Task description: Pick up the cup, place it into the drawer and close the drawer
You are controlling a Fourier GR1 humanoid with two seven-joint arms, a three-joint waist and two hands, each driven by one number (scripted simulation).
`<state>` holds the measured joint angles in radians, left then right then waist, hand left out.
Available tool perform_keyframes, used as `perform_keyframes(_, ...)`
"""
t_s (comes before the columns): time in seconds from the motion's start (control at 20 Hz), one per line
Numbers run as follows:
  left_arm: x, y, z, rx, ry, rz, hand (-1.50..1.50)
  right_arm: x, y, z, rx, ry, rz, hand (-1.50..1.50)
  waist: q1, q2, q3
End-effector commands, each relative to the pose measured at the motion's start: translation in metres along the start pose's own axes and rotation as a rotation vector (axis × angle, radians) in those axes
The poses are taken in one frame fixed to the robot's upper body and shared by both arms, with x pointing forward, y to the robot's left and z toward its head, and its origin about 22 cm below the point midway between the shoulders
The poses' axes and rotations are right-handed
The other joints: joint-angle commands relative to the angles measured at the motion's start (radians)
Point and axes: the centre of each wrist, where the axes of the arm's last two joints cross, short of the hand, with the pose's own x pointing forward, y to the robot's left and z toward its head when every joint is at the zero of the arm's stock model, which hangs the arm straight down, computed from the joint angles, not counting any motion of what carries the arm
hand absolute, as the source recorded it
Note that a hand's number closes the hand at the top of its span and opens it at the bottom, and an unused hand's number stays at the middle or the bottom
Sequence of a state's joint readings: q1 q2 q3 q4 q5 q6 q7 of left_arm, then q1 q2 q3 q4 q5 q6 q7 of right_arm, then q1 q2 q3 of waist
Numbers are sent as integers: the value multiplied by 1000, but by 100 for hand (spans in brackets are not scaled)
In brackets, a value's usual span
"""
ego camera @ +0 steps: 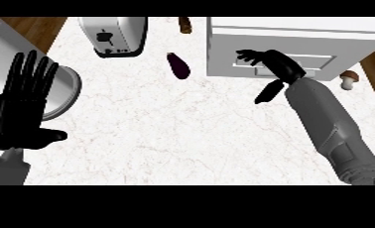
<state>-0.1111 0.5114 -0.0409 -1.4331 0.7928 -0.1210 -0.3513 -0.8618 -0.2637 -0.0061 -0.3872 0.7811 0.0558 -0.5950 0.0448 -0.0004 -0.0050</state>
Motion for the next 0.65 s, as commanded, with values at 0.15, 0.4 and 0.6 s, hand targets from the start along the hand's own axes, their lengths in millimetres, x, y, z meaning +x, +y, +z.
perform_keyframes(0.15, 4, 7, -1, -18, 13, -7, -150, -11, -43, 4, -34, 121, -6, -150, 31, 27, 8)
perform_keyframes(0.4, 0, 1, -9, -37, -9, -6, -150, -15, -54, 8, -43, 119, -12, -150, 47, 39, 8)
perform_keyframes(0.6, -8, 1, 3, -34, 0, -10, -150, -21, -59, 15, -38, 114, -28, -150, 49, 35, 8)
